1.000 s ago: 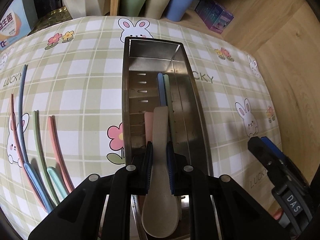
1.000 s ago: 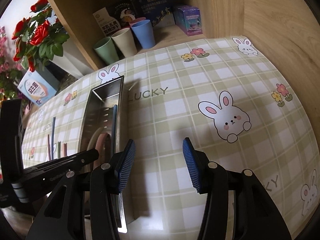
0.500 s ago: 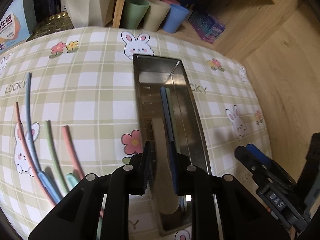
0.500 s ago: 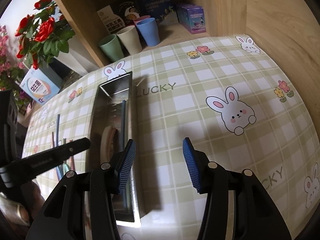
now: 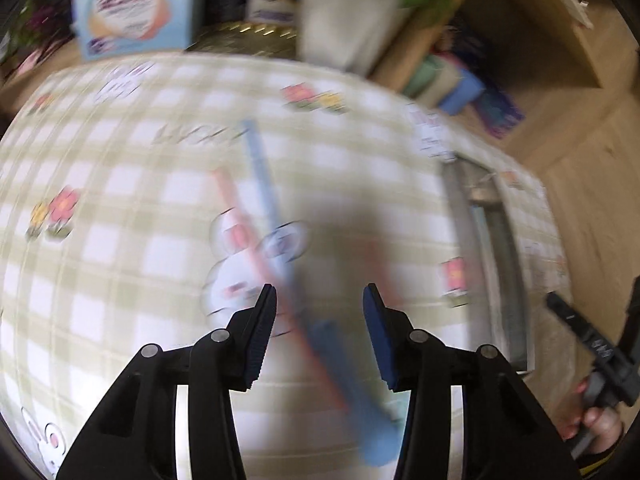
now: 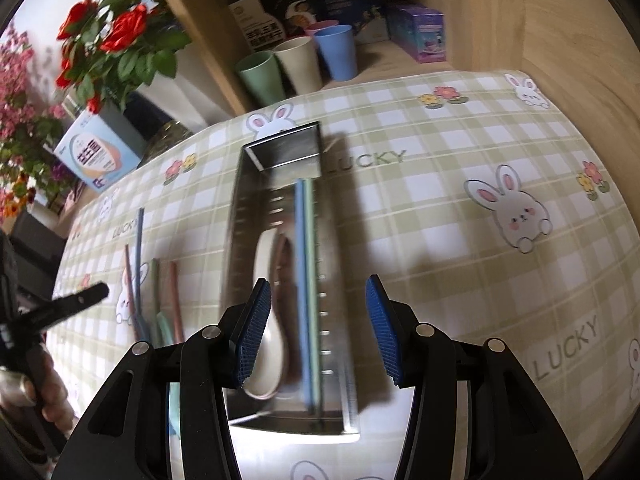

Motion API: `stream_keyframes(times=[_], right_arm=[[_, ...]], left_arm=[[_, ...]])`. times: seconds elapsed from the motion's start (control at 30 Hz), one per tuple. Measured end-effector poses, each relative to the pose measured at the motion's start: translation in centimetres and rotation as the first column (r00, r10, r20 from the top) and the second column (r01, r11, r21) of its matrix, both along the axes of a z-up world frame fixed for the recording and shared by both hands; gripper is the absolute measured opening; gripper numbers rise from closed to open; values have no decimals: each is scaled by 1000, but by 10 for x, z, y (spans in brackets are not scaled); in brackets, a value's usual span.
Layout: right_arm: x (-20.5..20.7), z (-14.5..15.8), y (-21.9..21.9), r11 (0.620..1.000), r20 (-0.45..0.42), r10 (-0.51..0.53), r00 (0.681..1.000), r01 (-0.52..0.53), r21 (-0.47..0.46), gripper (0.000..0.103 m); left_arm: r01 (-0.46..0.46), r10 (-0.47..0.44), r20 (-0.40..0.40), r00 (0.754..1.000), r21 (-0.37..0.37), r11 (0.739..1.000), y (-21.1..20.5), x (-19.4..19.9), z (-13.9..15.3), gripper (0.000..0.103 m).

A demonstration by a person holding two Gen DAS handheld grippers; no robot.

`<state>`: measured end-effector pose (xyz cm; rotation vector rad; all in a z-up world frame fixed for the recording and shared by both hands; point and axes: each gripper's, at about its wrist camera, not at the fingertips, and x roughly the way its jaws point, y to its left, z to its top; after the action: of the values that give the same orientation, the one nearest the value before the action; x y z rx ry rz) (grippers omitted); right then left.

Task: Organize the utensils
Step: 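Grasp a pink chopstick on the table with the left gripper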

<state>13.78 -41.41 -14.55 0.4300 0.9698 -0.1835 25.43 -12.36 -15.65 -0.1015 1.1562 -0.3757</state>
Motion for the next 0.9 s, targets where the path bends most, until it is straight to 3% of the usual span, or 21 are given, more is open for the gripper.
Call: stream_keyframes(times=[0.23,0.4,0.67,0.77,0.9], right_arm=[[3,5,14,999,-2,27,1000,-27,-21,48],[-1,6,11,999,-10,13,1000,-13,-33,48],[-1,6,14,999,-20,14,1000,-15,-38,48],[1,7,18,999,-19,25,999,-26,-41,48],[2,8,24,998,-16,43,999,-44,-41,48]], left_arm=[[-63,62,16,998,80,995,11,6,-24,43],[-106,104,24,994,91,990,11,20,-33,32],[-76,69,49,996,142,987,-3,23,-37,32],[-62,50,66,997,204,977,-5,22,-38,11],[-32,23,46,999,196,980,5,18,-37,8]])
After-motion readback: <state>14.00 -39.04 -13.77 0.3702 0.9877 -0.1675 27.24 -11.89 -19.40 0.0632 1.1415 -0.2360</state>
